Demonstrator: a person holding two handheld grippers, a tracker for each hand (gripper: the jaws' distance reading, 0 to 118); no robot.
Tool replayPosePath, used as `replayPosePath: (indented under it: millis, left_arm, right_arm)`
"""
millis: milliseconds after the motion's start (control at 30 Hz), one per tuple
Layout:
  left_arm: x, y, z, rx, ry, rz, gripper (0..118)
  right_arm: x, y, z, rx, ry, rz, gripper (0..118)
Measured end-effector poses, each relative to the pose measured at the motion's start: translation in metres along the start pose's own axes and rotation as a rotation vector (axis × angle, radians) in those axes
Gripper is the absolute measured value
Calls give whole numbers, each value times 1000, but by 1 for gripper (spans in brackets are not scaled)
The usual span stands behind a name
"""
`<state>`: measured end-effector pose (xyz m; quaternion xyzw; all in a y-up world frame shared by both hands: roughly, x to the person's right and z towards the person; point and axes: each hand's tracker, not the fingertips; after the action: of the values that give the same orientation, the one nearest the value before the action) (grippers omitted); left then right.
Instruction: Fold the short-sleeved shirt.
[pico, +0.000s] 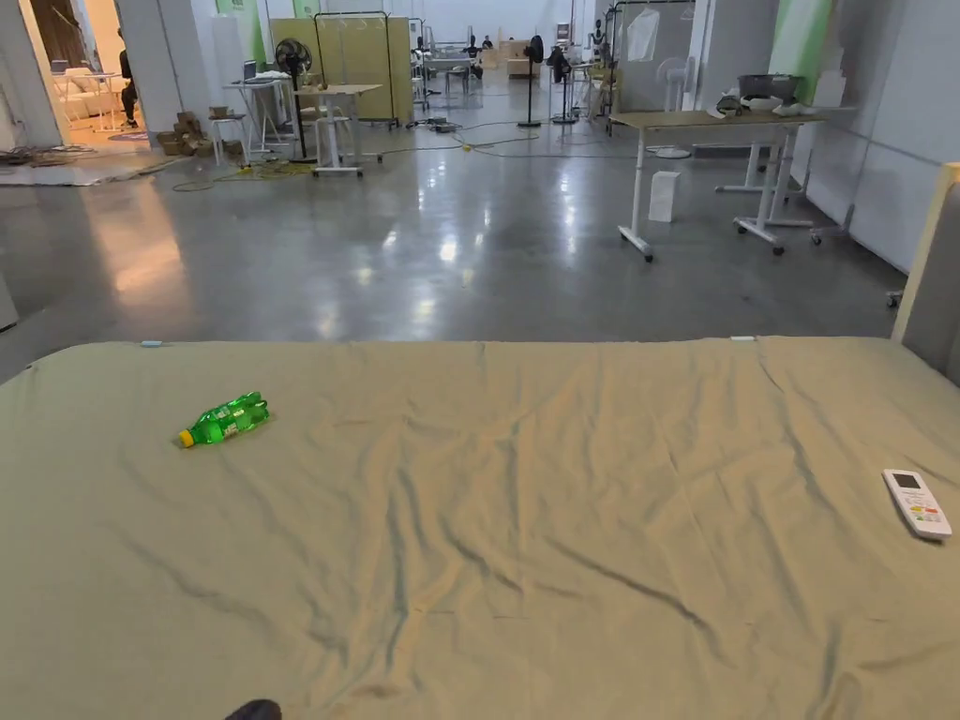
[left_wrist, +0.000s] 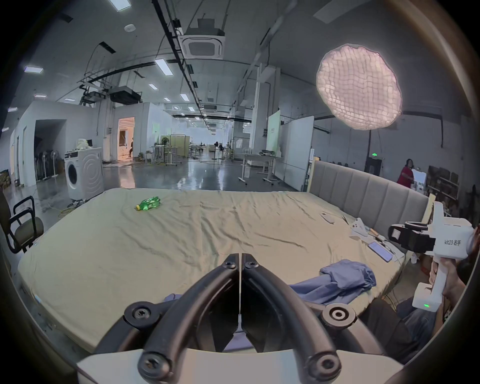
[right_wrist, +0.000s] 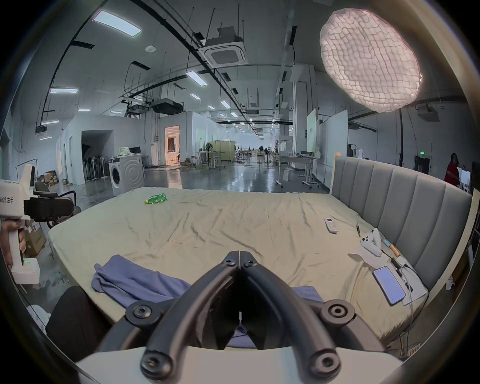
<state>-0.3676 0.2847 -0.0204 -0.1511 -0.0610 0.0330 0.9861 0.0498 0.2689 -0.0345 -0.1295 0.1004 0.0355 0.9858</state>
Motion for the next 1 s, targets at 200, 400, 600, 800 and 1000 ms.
replayPosePath:
  millis: [200,400,600,800,1000]
  left_arm:
    - [-81,-21,-28,-50,50,343,58]
    - [-160,-85,-81,-323,21,579,101]
    - [-203,-141,-130,-462,-155,945,99]
    - [-204,-171,-165,-500,-196,1095,75]
    - [-151,-173,-177,-530,-206,1124,8]
  right_arm:
    - [6,-11,5,-48,14,-48,0]
    - [14,-32,4,-137,29,-130,0]
    - [17,-40,7,-185,28,-137,0]
    - [19,-43,11,-210,19,-167,0]
    - [18,-45,14,-229,0,-142,0]
